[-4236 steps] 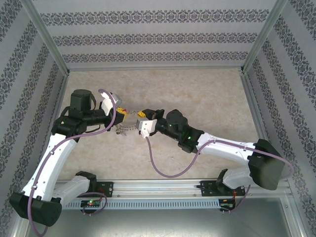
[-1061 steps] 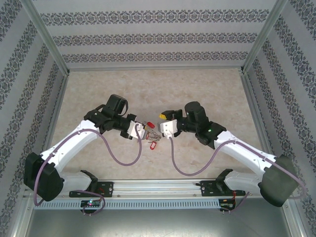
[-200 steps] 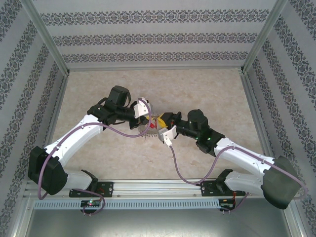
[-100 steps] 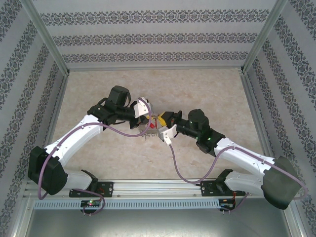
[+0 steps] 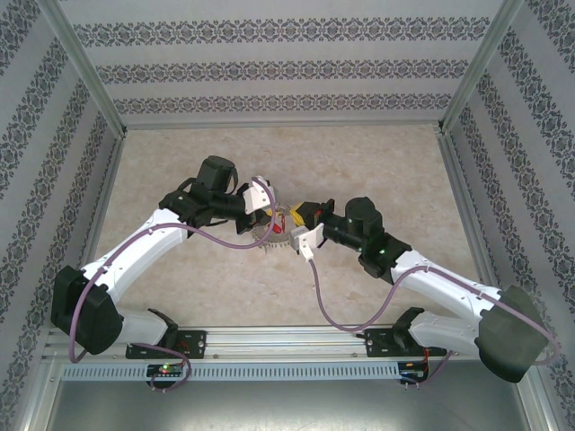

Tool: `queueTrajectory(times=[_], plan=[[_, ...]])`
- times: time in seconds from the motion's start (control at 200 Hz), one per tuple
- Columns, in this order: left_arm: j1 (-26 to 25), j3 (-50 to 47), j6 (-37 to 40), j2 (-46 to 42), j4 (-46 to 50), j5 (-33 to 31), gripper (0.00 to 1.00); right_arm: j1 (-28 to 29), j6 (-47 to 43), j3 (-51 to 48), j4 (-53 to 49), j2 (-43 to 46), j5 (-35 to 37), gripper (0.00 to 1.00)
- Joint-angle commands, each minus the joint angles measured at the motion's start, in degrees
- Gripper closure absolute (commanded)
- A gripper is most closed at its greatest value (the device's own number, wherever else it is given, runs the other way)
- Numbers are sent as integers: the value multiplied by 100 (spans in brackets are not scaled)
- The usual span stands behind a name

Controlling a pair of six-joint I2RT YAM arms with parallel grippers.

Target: Put the keys on the keyring

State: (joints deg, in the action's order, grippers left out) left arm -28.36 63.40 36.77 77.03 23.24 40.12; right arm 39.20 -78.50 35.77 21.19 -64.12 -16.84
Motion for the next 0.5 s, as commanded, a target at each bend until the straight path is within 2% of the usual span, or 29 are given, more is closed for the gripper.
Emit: queueTrajectory(times=[0.0,0.12,0.315,0.4,0.495], plan=[[14,61,51,-49,121,268,100,-133,136,122,93,129,22,99],[32,108,366,-24,423,326,100,-332,401,222,-143,216,-308,100],[132,276,1487,219,1230,564,100,-949,768,1065,-2217,191,-2228,100],[326,332,2011,362,1431,1075,100,-1074,924,1397,-2805,27,-2744,100],[555,381,2567,475,1535,1660,91,-1126,1166,1659,-3201,-140,-3123,100]])
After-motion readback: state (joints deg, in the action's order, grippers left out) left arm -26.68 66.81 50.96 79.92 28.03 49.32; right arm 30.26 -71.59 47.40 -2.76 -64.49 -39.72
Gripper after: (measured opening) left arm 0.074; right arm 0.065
